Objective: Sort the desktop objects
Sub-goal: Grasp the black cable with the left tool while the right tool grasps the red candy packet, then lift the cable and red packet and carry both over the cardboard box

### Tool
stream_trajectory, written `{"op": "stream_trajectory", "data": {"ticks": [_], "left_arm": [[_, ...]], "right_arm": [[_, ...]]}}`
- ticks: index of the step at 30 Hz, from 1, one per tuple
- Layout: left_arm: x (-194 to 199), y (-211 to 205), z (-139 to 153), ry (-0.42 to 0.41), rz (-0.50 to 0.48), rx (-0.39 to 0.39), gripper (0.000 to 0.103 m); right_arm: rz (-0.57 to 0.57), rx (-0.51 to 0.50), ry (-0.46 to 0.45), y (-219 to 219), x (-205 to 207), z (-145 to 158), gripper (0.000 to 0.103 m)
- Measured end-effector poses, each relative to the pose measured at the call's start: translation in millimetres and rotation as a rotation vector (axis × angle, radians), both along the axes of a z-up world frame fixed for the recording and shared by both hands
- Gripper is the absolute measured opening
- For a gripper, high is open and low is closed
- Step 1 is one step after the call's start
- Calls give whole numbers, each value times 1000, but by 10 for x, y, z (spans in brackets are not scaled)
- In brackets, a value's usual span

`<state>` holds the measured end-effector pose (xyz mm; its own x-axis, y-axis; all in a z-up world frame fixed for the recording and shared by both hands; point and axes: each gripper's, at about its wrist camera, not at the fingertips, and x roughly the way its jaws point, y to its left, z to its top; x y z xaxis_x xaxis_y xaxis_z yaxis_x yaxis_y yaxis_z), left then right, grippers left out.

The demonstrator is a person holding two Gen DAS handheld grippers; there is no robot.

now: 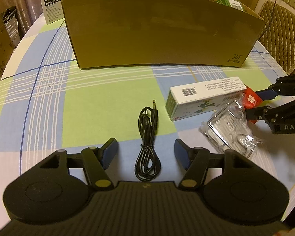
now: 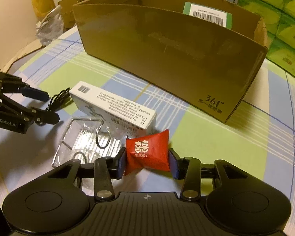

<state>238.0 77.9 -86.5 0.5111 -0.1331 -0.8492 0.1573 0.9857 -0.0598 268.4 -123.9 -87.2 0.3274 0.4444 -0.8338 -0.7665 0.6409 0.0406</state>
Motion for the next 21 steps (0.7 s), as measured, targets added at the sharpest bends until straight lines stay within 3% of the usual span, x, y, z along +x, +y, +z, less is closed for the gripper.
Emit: {"op": "stream_trajectory", "data": {"ticks": [7,16,18,21], "left_arm": [[8,10,-38,-12,-30,23,54],[93,-38,-69,-44,-84,61,25],[95,-66,-70,-42,-94,55,12],[88,-81,-67,-35,-96,39,11]], "right_arm": [[-42,8,-10,-18,21,12,41],[-68,22,-13,-36,59,29,41],[-66,23,-11,-30,54,30,41],[-66,29,-8,-31,49,36,41]]}}
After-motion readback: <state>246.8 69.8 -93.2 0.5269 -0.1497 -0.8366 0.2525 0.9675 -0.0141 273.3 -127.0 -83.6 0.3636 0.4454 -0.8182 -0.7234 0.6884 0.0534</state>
